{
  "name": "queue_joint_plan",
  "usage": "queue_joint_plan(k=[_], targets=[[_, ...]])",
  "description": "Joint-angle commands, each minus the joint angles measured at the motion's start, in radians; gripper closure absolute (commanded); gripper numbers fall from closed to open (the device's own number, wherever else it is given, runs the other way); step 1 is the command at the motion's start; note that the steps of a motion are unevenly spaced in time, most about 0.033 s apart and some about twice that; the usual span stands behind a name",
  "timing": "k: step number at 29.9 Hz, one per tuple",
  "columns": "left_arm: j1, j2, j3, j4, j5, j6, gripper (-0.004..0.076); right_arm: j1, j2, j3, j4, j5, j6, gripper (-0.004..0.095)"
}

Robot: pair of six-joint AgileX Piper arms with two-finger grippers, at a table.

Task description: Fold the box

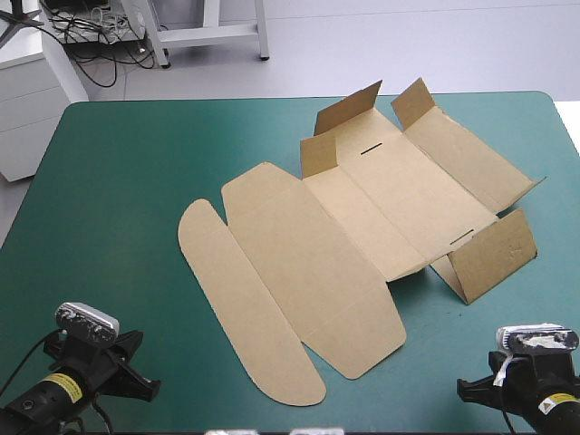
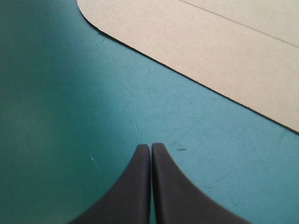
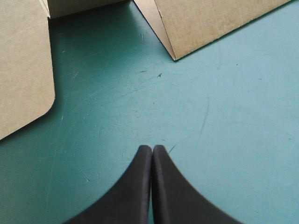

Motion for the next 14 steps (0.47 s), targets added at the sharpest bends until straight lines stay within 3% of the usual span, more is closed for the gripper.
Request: queue_joint_plan(k=[1,9,14], targets=[[-0.001,0.008,-0.034,-0.008,-0.061,-0.01,0.0734,0.002,0.009,-0.023,0.01,-0.047,-0.008,0.0923],[-0.001,0.008,-0.034,-0.008,-0.063,-0.01,0.0734,0.002,0.012,-0.032,0.025,-0.056,0.004,0.0923],[-0.001,0.008,-0.034,-0.008,-0.064,-0.01,0.0734,0.002,0.044,-0.111,0.027,-0.053,0.09,0.0923]])
